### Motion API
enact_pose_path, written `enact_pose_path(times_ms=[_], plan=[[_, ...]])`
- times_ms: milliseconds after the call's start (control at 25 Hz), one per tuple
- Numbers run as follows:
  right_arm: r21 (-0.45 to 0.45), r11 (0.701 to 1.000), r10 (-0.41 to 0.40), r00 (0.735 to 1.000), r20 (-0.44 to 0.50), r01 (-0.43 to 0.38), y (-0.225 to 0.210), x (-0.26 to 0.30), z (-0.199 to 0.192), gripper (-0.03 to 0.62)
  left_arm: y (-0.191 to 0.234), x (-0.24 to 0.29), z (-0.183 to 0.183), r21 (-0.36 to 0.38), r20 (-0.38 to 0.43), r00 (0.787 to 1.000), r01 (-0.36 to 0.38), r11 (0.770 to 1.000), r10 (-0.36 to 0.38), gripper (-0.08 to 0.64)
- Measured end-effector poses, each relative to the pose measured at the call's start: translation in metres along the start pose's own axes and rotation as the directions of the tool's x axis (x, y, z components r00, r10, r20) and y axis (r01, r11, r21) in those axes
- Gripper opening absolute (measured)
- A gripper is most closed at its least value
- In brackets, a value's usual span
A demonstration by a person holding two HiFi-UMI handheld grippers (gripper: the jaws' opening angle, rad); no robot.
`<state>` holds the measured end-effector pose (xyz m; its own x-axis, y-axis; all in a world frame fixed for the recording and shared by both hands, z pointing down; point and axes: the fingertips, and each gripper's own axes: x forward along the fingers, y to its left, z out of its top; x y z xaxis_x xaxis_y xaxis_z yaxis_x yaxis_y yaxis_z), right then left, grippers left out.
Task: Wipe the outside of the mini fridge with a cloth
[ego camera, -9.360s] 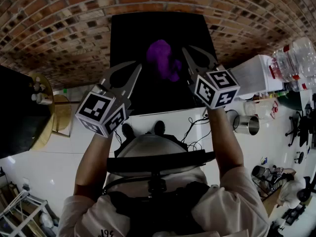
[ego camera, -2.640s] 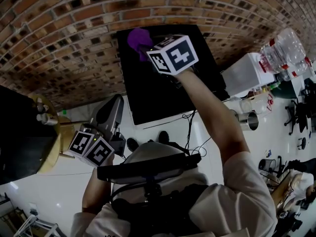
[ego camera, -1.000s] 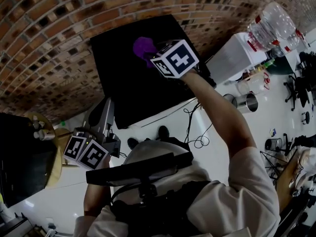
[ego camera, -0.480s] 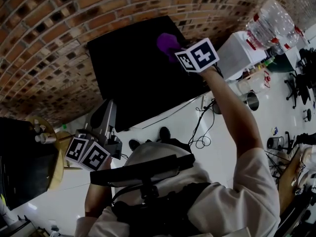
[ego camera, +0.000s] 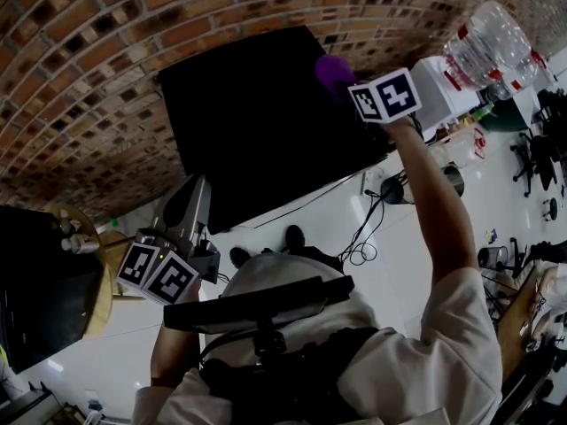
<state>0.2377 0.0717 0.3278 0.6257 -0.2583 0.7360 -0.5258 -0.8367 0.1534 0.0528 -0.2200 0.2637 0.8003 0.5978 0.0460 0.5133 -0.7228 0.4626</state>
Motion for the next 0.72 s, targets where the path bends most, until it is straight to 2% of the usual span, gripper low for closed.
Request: enact_pose_path(times_ms=[80, 240, 400, 560, 720], plan=[[0.012, 1.000, -0.020, 1.000, -0.004, 0.020, -0.010, -0.004, -0.004, 0.135, -0.002, 0.000, 0.003, -0.026, 0.004, 1.000, -0.008, 1.000, 0.008, 0.008], [0.030, 0.997, -0.065, 0.998, 0.000, 0.065, -0.027, -0.012, -0.008, 0.135, 0.001, -0.002, 0.003, -0.029, 0.007, 1.000, -0.011, 1.000, 0.011, 0.008], [0.031, 0.997, -0.079, 0.996, 0.034, 0.078, -0.028, -0.024, 0.003, 0.135, 0.005, -0.003, 0.003, -0.033, 0.009, 1.000, -0.014, 0.999, 0.014, 0.009], [0.011, 0.998, -0.056, 0.994, 0.091, 0.055, -0.006, -0.034, 0.024, 0.135, 0.010, -0.006, 0.002, -0.044, 0.009, 1.000, -0.008, 0.999, 0.009, 0.008], [-0.041, 0.999, 0.009, 0.992, 0.125, -0.004, 0.039, -0.034, 0.044, 0.135, 0.017, -0.012, 0.003, -0.052, 0.012, 1.000, -0.009, 0.999, 0.009, 0.009]])
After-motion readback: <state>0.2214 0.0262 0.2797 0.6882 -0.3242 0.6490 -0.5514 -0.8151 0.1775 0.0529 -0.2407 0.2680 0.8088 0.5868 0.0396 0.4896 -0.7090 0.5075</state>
